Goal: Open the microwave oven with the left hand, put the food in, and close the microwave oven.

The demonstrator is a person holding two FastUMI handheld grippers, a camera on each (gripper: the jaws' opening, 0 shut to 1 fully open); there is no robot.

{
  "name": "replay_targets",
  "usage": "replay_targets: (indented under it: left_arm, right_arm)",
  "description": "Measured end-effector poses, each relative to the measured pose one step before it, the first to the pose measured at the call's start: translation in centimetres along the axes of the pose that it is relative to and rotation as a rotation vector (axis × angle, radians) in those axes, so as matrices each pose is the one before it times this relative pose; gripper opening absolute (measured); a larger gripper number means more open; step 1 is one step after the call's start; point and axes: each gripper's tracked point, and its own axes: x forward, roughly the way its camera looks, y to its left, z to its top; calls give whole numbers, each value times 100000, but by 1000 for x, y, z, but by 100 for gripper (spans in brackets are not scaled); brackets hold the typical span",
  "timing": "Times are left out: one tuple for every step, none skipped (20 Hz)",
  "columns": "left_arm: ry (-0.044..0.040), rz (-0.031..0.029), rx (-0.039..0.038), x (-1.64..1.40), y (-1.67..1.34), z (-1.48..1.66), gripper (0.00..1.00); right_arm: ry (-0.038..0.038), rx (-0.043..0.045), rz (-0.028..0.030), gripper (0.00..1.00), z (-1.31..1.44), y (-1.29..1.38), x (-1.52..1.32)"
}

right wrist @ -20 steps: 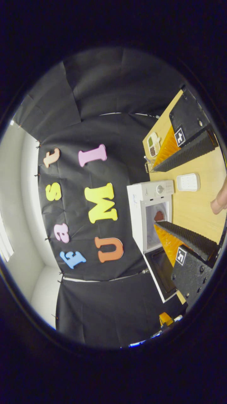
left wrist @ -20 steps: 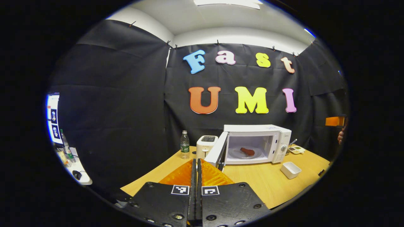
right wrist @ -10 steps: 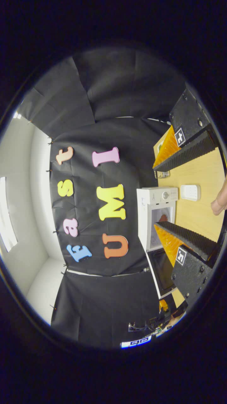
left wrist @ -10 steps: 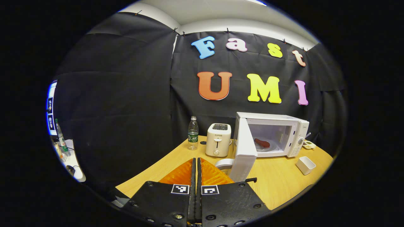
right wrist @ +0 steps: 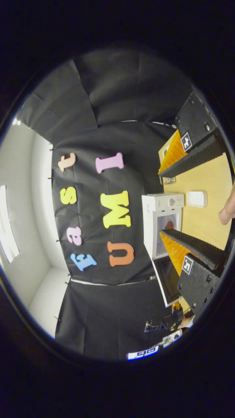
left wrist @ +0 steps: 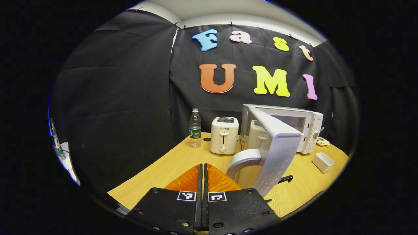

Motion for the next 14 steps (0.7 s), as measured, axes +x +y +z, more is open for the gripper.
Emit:
replay_targets:
  left_arm:
    - [-259,-917,-256,-310,-459,8,0]
    - [0,-792,-380,-175,-710,-90,0]
    - [-821,-661,-102,-226,-696,150,0]
    - [-1047,-1195,-78,-251,-848,128,0]
    - [-704,-1784,-262,-98,-1059,79,0]
    - [265,-2244,-80,-19,-1295,-96,0]
    - [691,-1851,619,-39,-1233,-208,0]
    - [-23,-1426,588,-47,-1050,-110,0]
    - [-269,-1408,-412,-56,-1207,117,0]
    - [-630,-1804,-606,8,-1218,0,0]
    - [-465,-2488,-811,376,-1575,19,0]
    - [4,-2796,-51,389,-1450,-112,0]
    - [84,-2270,459,244,-1363,-86,0]
    - [732,-2160,152,652,-1075,-228,0]
  right_arm:
    - [61,-85,-167,89,79,25,-25]
    - [195,-206,-89,89,63,97,39]
    - [34,-171,178,89,29,9,-121]
    - [-37,-40,252,89,42,19,50]
    - [36,84,79,89,-79,25,19]
    - [92,-35,94,89,35,-23,-53]
    - [331,-171,-128,89,-102,-99,-22]
    - [113,-207,67,89,28,-58,-48]
    - [-45,-67,116,89,42,-72,-122]
    - [-229,-48,51,100,55,-68,-6]
    - [-32,-268,-155,89,44,-212,-154]
    - [85,-157,-279,89,-2,-274,-5]
    - [24,-1,-28,89,4,-86,-102]
    - [-6,154,-189,89,101,-200,-103]
